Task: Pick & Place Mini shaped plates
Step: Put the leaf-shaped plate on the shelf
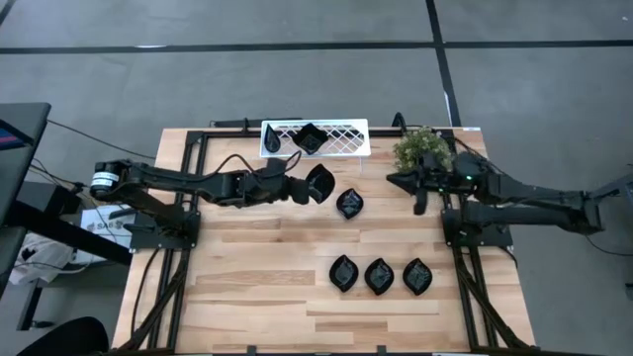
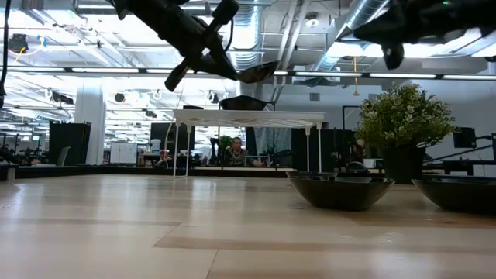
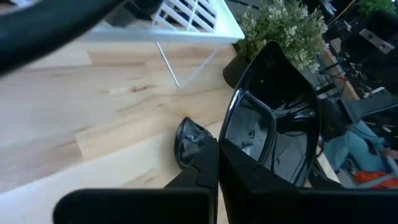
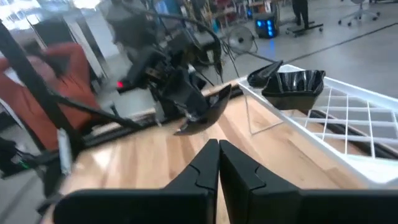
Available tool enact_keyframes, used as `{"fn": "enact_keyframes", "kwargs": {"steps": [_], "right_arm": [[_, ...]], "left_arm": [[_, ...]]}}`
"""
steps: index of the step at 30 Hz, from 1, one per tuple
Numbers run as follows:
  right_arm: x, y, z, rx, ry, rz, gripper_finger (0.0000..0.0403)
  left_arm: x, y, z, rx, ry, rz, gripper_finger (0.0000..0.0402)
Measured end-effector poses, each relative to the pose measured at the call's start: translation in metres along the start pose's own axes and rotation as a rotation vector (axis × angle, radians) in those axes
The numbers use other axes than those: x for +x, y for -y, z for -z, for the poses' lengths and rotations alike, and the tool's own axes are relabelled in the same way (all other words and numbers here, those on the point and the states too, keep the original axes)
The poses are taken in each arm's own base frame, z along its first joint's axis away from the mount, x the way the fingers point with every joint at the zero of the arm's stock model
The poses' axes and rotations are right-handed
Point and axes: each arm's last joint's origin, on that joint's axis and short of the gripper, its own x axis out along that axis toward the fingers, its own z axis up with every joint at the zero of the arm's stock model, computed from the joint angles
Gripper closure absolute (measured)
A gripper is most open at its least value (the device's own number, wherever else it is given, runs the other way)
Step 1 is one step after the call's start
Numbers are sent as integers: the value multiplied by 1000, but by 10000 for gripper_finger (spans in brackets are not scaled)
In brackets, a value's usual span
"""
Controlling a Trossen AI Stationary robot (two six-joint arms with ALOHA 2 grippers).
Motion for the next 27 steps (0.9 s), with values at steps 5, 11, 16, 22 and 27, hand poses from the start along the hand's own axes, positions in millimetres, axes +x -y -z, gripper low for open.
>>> {"fn": "enact_keyframes", "kwargs": {"steps": [5,11,16,22,27], "right_arm": [[23,-3,-18,-74,-98,83,376],[53,-7,-39,-146,-215,105,337],[74,-9,-56,-195,-265,106,317],[94,-12,-72,-196,-315,115,295],[113,-13,-77,-197,-389,122,273]], "left_arm": [[0,-1,-2,41,44,-27,398],[0,-1,-4,90,75,-46,398],[0,-2,-4,121,97,-69,398],[0,-3,-6,218,143,-117,398],[0,-3,-7,247,171,-135,398]]}}
